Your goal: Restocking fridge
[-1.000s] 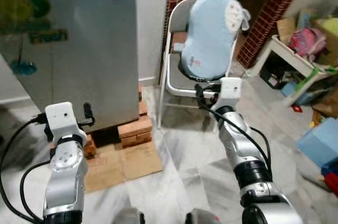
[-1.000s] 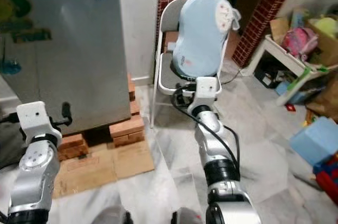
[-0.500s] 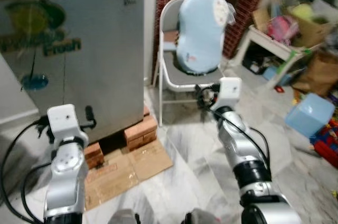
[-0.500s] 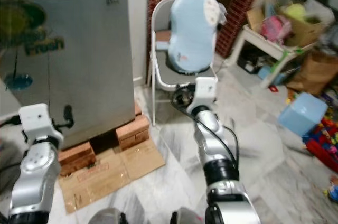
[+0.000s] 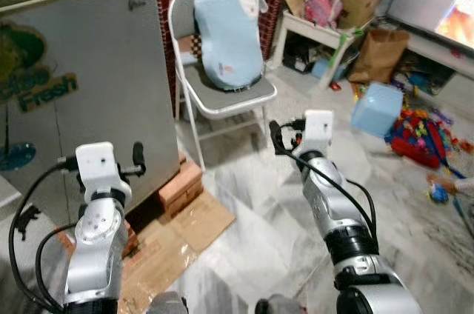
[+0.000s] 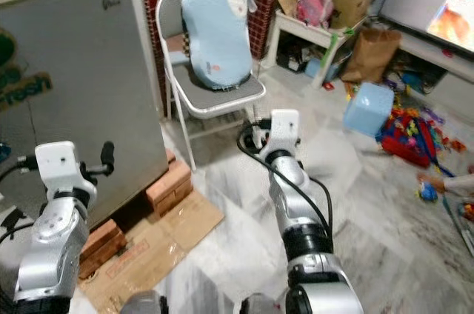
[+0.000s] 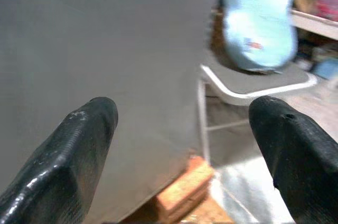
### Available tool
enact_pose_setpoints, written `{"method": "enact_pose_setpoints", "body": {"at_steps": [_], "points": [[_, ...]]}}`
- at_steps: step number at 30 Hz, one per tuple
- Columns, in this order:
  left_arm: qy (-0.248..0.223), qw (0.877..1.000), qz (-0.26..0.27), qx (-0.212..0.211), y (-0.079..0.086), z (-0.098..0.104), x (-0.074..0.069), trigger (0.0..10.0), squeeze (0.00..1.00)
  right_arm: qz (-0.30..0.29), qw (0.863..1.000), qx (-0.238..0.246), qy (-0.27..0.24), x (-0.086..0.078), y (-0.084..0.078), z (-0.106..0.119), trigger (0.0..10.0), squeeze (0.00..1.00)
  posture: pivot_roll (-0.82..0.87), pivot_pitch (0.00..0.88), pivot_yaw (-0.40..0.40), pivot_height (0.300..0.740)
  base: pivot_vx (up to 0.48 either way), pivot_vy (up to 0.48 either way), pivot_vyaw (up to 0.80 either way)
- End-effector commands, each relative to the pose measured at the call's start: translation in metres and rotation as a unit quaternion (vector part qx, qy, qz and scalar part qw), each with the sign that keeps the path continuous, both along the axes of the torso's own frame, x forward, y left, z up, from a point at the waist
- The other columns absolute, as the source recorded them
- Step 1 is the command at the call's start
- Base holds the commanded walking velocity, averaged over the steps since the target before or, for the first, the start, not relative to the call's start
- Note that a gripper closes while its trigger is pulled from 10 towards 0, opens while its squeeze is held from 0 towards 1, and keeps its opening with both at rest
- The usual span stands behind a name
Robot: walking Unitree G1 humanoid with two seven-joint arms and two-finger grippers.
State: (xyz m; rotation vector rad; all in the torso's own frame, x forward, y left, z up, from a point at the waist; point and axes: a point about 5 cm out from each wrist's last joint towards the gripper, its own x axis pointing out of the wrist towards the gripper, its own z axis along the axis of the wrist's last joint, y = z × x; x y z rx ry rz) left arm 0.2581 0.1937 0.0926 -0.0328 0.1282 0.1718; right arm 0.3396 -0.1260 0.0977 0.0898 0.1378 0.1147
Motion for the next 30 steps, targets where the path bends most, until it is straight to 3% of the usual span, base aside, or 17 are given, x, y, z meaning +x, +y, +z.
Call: {"method": "enact_pose_setpoints", "body": {"at_steps": [1, 13, 30], "points": [[-0.018, 0.999, -0.027, -0.010, -0.0105, 0.0057, 0.0016, 10.0, 0.00, -0.016, 1.000, -0.007, -0.010, 0.0021, -0.0089, 0.0052, 10.0, 0.00, 0.05, 0.039, -0.033, 0.740, 0.330, 0.000, -0.80], [-0.021, 0.999, -0.033, -0.016, -0.0116, 0.0061, 0.0010, 10.0, 0.00, -0.017, 1.000, -0.010, -0.018, 0.0034, -0.0088, 0.0076, 10.0, 0.00, 0.05, 0.036, -0.037, 0.740, 0.392, 0.000, -0.80], [-0.021, 0.998, -0.051, -0.025, -0.0174, 0.0049, 0.0021, 10.0, 0.00, -0.026, 0.999, -0.013, -0.042, 0.0045, -0.0132, 0.0151, 10.0, 0.00, 0.05, 0.019, -0.045, 0.740, 0.000, 0.000, -0.80]]}}
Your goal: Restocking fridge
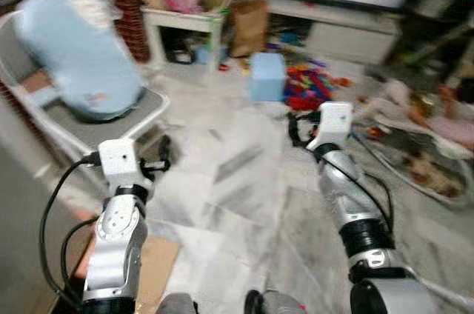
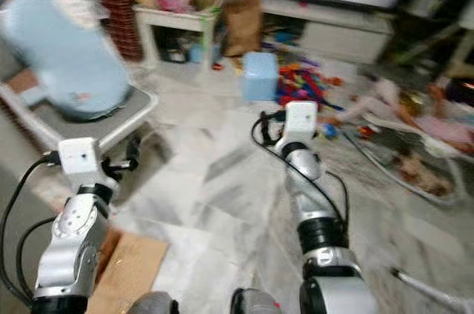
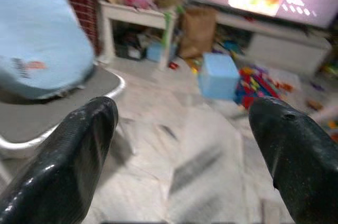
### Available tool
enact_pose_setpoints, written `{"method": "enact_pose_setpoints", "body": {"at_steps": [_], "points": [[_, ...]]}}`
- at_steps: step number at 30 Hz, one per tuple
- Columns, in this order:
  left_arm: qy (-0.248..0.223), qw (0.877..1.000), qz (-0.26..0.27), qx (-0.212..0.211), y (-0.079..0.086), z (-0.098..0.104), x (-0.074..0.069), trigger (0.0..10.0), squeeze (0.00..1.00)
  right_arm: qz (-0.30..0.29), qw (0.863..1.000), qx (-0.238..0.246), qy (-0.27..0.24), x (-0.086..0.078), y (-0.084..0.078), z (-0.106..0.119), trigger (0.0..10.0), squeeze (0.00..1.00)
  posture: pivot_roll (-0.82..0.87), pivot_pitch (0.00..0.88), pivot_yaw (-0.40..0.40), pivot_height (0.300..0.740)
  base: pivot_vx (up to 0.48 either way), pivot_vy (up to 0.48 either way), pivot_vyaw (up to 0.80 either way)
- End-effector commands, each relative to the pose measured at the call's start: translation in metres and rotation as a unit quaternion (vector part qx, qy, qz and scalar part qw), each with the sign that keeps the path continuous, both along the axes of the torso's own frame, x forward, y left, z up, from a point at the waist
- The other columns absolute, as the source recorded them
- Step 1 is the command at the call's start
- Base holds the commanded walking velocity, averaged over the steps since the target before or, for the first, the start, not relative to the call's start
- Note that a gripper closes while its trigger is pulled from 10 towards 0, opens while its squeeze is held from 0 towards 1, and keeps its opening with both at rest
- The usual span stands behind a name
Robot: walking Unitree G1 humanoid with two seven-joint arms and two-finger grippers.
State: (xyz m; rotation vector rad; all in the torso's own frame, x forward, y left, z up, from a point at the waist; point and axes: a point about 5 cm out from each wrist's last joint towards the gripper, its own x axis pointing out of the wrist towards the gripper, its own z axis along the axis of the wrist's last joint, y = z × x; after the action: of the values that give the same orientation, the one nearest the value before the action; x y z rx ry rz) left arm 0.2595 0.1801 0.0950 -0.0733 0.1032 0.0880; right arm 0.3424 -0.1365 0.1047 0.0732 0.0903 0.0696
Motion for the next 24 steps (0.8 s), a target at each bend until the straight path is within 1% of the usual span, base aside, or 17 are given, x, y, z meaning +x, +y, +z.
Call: {"method": "enact_pose_setpoints", "body": {"at_steps": [1, 3, 4, 6, 7, 8, 9, 12, 13, 14, 16, 17, 18, 21, 22, 23, 24], "points": [[-0.007, 1.000, -0.013, 0.000, -0.003, 0.003, 0.000, 10.0, 0.00, -0.005, 1.000, -0.005, -0.022, 0.001, -0.004, 0.009, 10.0, 0.00, 0.05, 0.019, -0.045, 0.740, 0.000, 0.000, -0.80], [-0.010, 1.000, -0.019, 0.012, -0.002, 0.003, -0.001, 10.0, 0.00, -0.008, 1.000, -0.010, -0.027, -0.001, -0.008, 0.009, 10.0, 0.00, 0.05, 0.017, -0.047, 0.740, 0.000, 0.000, -0.80], [-0.010, 0.999, -0.021, 0.022, 0.001, 0.003, -0.003, 10.0, 0.00, -0.012, 0.999, -0.014, -0.028, -0.006, -0.013, 0.008, 10.0, 0.00, 0.05, 0.017, -0.047, 0.740, 0.000, 0.000, -0.80], [-0.010, 0.999, -0.021, 0.024, 0.002, 0.003, -0.004, 10.0, 0.00, -0.012, 0.999, -0.015, -0.027, -0.007, -0.014, 0.007, 10.0, 0.00, 0.05, 0.017, -0.047, 0.740, 0.000, 0.000, -0.80], [-0.007, 0.999, -0.019, 0.031, 0.006, 0.001, -0.009, 10.0, 0.00, -0.015, 0.999, -0.023, -0.026, -0.014, -0.020, 0.004, 10.0, 0.00, 0.05, 0.022, -0.048, 0.740, 0.000, 0.000, -0.80], [-0.007, 0.999, -0.019, 0.031, 0.006, 0.001, -0.009, 10.0, 0.00, -0.015, 0.999, -0.023, -0.026, -0.014, -0.020, 0.004, 10.0, 0.00, 0.05, 0.022, -0.048, 0.740, 0.000, 0.000, -0.80], [-0.005, 0.999, -0.019, 0.036, 0.008, 0.000, -0.014, 10.0, 0.00, -0.018, 0.999, -0.028, -0.025, -0.021, -0.025, 0.002, 10.0, 0.00, 0.04, 0.025, -0.046, 0.740, 0.000, 0.000, -0.80], [-0.004, 0.999, -0.021, 0.046, 0.010, -0.002, -0.020, 10.0, 0.00, -0.017, 0.999, -0.035, -0.024, -0.031, -0.028, -0.001, 10.0, 0.00, 0.04, 0.022, -0.042, 0.740, 0.000, 0.000, -0.80], [-0.005, 0.998, -0.020, 0.064, 0.013, -0.003, -0.027, 10.0, 0.00, -0.008, 0.999, -0.040, -0.019, -0.046, -0.031, -0.005, 10.0, 0.00, 0.04, 0.017, -0.034, 0.740, 0.000, 0.000, -0.63], [-0.005, 0.998, -0.020, 0.064, 0.013, -0.003, -0.027, 10.0, 0.00, -0.008, 0.999, -0.040, -0.019, -0.046, -0.031, -0.005, 10.0, 0.00, 0.04, 0.017, -0.034, 0.740, 0.000, 0.000, -0.63], [-0.008, 0.997, -0.014, 0.079, 0.017, -0.003, -0.035, 10.0, 0.00, 0.009, 0.998, -0.052, -0.015, -0.067, -0.033, -0.010, 10.0, 0.00, 0.04, 0.014, -0.031, 0.740, 0.000, 0.000, -0.59], [-0.008, 0.997, -0.014, 0.079, 0.017, -0.003, -0.035, 10.0, 0.00, 0.009, 0.998, -0.052, -0.015, -0.067, -0.033, -0.010, 10.0, 0.00, 0.04, 0.014, -0.031, 0.740, 0.000, 0.000, -0.55], [-0.009, 0.996, -0.006, 0.090, 0.021, -0.003, -0.039, 10.0, 0.00, 0.018, 0.998, -0.065, -0.020, -0.078, -0.035, -0.012, 10.0, 0.00, 0.03, 0.013, -0.029, 0.740, 0.000, 0.000, 0.00], [-0.012, 0.994, 0.007, 0.105, 0.026, -0.004, -0.041, 10.0, 0.00, 0.018, 0.997, -0.075, -0.020, -0.089, -0.037, -0.014, 10.0, 0.00, 0.02, 0.011, -0.023, 0.740, 0.000, 0.000, 0.00], [-0.011, 0.995, 0.007, 0.103, 0.027, -0.005, -0.041, 10.0, 0.00, 0.017, 0.997, -0.073, -0.018, -0.092, -0.038, -0.016, 10.0, 0.00, 0.02, 0.010, -0.020, 0.740, 0.000, 0.000, 0.00], [-0.012, 0.994, 0.007, 0.112, 0.027, -0.006, -0.039, 10.0, 0.00, 0.014, 0.997, -0.077, -0.018, -0.097, -0.038, -0.018, 10.0, 0.00, 0.01, 0.001, -0.006, 0.740, 0.000, 0.000, 0.00], [-0.014, 0.993, 0.007, 0.117, 0.027, -0.007, -0.038, 10.0, 0.00, 0.012, 0.997, -0.080, -0.021, -0.099, -0.038, -0.018, 10.0, 0.00, 0.01, 0.000, 0.004, 0.740, 0.000, 0.000, 0.00]]}}
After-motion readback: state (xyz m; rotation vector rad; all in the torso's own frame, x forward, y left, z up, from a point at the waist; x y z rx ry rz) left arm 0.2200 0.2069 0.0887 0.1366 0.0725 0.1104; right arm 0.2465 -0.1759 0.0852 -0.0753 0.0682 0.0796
